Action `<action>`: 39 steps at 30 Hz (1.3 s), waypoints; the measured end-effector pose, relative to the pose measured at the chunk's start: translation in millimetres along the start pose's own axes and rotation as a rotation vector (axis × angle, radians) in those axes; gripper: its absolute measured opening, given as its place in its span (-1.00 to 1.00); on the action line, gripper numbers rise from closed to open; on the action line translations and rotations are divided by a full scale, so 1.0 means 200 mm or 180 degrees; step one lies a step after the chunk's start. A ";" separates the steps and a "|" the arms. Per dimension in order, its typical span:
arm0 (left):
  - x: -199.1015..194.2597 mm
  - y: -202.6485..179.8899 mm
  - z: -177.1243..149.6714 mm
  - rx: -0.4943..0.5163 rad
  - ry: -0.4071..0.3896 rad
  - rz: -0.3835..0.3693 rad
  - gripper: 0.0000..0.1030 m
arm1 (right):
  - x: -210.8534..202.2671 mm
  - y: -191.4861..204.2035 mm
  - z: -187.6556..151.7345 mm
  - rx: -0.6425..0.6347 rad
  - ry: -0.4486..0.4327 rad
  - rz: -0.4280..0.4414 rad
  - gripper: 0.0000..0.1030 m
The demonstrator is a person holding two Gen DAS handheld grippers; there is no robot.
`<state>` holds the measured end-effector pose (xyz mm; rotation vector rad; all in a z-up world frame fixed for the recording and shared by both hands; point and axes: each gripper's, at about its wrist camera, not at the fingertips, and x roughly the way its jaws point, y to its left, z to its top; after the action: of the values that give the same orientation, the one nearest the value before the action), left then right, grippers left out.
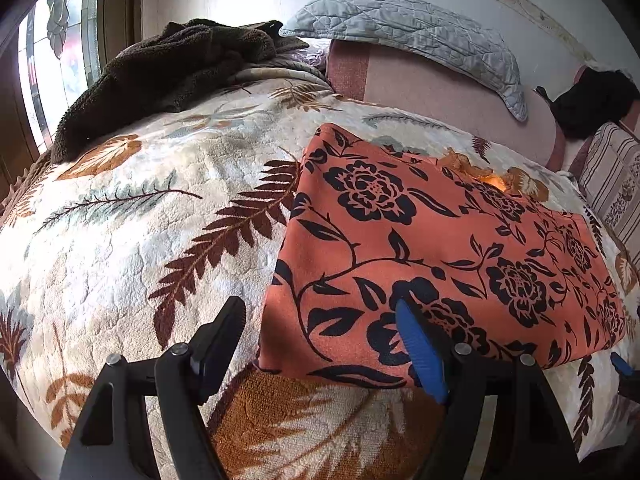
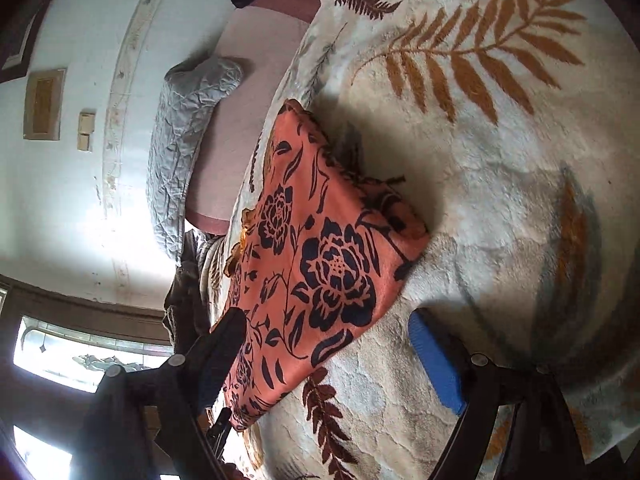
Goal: Fold small clothes
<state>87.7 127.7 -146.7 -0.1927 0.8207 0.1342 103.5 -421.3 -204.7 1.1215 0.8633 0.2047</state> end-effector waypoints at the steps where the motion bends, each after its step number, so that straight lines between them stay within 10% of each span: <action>1: 0.00 0.00 0.00 -0.0013 0.0003 -0.0001 0.51 | 0.03 0.00 0.02 0.0052 0.0000 -0.0027 0.67; 10: 0.01 -0.04 0.01 -0.0021 -0.0023 -0.0078 0.51 | 0.13 0.11 0.11 -0.0053 -0.0164 -0.0537 0.62; 14: 0.00 -0.06 0.01 0.0005 -0.0008 -0.0136 0.51 | 0.15 0.13 0.13 -0.0226 -0.0173 -0.0712 0.08; 24: -0.03 -0.31 0.12 0.0139 0.0042 -0.0292 0.54 | 0.18 0.15 0.12 -0.0329 -0.0206 -0.0505 0.34; 29: -0.10 -0.48 0.16 0.0322 -0.0136 -0.0317 0.55 | 0.22 0.20 0.10 -0.0598 -0.0143 -0.0778 -0.25; 39: 0.01 -0.61 0.15 0.0339 0.0115 -0.0344 0.55 | 0.20 0.24 0.09 -0.0704 -0.0264 -0.0696 0.03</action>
<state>134.3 16.3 -113.7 -0.1390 0.8492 -0.0146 154.8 -389.7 -181.3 0.8176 0.8600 0.0695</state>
